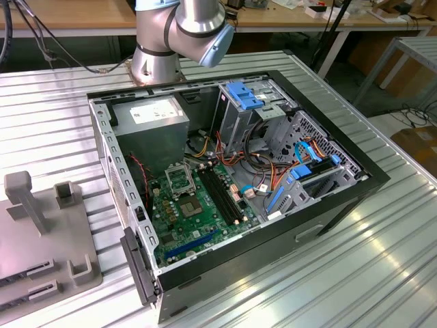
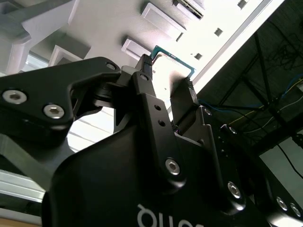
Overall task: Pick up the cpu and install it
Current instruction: 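Pick up the cpu and move it towards the insertion slot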
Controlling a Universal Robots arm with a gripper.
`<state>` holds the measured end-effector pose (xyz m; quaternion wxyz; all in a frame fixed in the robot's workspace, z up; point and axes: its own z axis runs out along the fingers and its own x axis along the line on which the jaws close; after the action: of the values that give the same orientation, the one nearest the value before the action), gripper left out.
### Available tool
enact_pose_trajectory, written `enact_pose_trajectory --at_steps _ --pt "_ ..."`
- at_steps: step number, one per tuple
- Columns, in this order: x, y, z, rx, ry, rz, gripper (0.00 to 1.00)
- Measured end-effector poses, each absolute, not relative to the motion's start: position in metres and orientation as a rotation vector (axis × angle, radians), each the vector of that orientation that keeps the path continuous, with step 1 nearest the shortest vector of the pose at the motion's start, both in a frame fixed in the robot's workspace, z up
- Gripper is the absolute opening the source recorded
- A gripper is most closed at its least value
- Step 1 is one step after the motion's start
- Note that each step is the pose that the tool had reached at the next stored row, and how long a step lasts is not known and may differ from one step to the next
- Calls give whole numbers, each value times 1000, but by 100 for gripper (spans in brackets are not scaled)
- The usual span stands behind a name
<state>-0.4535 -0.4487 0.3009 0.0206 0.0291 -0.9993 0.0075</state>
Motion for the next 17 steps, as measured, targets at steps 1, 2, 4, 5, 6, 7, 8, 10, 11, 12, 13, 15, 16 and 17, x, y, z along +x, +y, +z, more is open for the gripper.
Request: enact_pose_trajectory --at_steps 1,2,4,5,6,7,8,10,11,12,13,15,16,17 --pt "-453 -449 301 90 -3099 23 41" --pt "-453 -449 302 90 -3099 23 41" --pt "-454 -449 302 90 -3099 23 41" --pt "-453 -449 303 90 -3099 23 41" --pt "-453 -449 303 90 -3099 23 41" --pt "-453 -449 304 90 -3099 23 41" --pt "-453 -449 304 90 -3099 23 41" --pt "-453 -449 305 90 -3099 23 41" --pt "-453 -449 305 90 -3099 23 41" --pt "-453 -449 305 90 -3099 23 41" --pt "-453 -449 306 90 -3099 23 41" --pt "-453 -449 306 90 -3099 23 41" --pt "-453 -449 307 90 -3099 23 41" --pt "-453 -449 307 90 -3099 23 41"
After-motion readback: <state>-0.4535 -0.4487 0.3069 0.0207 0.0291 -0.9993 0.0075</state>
